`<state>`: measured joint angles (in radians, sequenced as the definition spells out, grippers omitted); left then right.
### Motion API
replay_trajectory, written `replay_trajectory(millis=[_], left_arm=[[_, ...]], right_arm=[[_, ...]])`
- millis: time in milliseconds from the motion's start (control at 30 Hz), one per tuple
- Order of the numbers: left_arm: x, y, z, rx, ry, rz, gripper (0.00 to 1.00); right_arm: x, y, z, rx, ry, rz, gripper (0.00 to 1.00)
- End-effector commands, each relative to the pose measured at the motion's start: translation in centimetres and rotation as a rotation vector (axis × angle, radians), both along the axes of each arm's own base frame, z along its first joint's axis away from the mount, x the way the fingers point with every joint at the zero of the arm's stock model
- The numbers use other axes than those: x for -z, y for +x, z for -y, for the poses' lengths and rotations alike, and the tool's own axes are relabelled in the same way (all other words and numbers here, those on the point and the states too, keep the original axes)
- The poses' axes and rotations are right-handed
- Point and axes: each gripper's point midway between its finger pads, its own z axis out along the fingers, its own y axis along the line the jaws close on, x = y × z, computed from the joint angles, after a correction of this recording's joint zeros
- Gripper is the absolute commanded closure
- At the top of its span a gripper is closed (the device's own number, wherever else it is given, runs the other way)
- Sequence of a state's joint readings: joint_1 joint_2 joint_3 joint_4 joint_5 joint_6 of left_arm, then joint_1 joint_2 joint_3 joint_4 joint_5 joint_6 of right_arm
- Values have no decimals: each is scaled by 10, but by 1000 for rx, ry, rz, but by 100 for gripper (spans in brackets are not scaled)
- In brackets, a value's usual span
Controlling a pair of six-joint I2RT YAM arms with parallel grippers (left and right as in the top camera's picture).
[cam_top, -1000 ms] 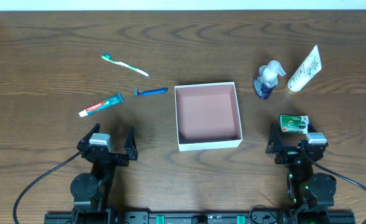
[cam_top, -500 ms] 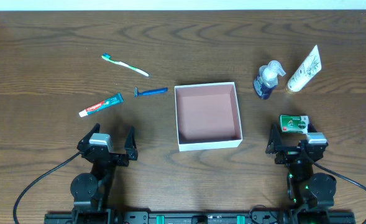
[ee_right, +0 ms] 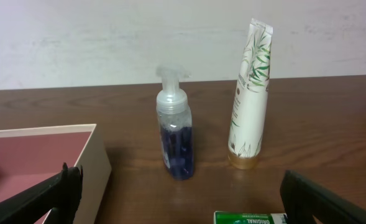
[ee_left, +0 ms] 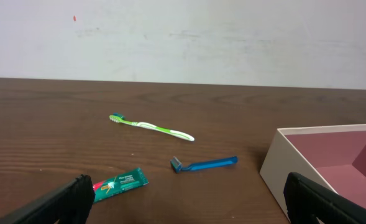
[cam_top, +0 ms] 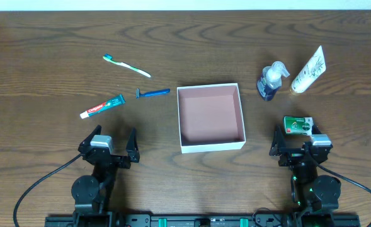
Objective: Pack container
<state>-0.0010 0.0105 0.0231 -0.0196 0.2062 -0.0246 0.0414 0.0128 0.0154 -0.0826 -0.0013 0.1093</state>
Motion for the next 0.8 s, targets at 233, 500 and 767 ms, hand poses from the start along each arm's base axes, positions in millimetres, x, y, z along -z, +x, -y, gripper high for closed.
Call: replay_trajectory(millis=[233, 500, 767], left_arm=[[17, 0, 1, 9, 11, -49, 2], [17, 0, 1, 9, 11, -49, 2], [17, 0, 1, 9, 11, -49, 2]], right_arm=[[-6, 1, 7, 38, -14, 32, 1], [-56, -7, -23, -138, -47, 159, 1], [-149, 4, -23, -147, -172, 52, 1]])
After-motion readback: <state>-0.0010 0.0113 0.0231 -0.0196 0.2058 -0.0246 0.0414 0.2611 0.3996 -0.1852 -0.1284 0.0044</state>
